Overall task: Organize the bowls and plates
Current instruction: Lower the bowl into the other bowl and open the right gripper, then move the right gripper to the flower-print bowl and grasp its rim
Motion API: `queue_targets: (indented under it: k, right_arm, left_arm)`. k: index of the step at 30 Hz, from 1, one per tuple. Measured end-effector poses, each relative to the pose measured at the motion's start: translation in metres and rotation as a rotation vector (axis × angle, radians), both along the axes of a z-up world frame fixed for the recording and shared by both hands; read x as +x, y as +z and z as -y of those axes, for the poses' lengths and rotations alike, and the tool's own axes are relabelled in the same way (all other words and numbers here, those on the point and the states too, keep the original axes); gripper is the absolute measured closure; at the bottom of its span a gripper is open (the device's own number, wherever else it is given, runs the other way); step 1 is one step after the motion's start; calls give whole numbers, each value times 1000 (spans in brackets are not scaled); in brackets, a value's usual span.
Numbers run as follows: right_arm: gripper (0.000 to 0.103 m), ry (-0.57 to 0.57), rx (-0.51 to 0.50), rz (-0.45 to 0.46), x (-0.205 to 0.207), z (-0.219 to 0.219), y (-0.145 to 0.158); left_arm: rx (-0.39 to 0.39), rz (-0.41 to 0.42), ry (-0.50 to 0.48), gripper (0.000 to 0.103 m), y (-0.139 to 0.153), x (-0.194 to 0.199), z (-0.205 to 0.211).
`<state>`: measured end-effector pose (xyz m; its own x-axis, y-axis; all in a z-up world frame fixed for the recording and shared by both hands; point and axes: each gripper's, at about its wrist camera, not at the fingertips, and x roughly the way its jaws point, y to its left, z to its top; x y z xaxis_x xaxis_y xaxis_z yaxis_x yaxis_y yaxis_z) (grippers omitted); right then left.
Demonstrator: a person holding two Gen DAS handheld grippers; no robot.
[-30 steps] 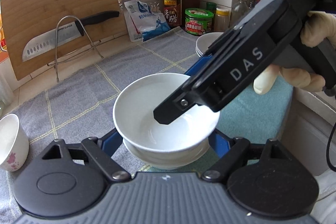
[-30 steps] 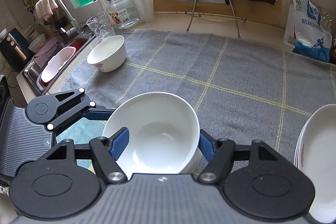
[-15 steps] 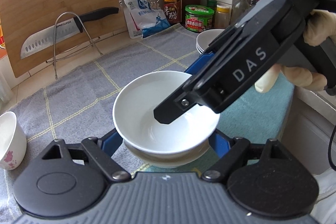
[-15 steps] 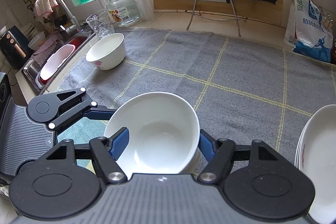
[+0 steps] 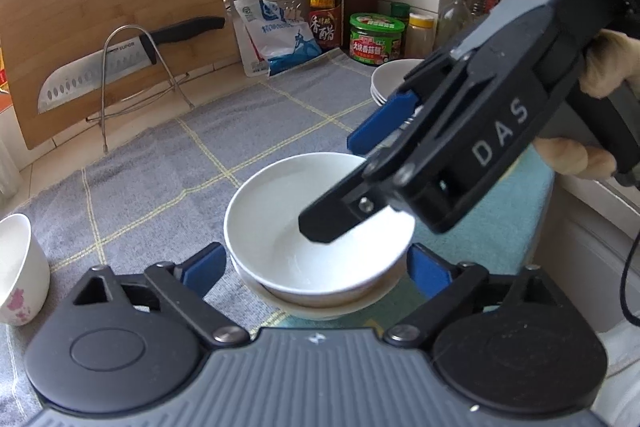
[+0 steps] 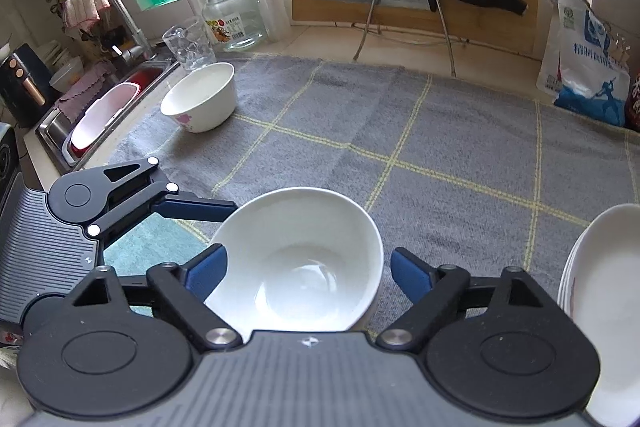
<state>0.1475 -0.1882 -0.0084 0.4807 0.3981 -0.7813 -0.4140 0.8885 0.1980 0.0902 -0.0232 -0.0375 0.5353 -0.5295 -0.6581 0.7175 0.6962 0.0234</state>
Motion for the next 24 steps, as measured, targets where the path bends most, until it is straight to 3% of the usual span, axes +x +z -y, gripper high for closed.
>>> queue_targets:
  k: [7,13,18,24]
  right_arm:
    - [3,-3,-49,47,-3,1,8]
    - [0,47,-81,108,-1,-18,23]
    - [0,107,-86,140,11,-45,33]
    - [0,188,-87,160,32,-91,38]
  left_arm:
    - [-12,2,-8,6,6,-9,-14]
    - [-45,12,50,6,13,-13,-38]
    - [-57,44,145,6,17,-10,-72]
    - [-23,88,330,6,9,9,-124]
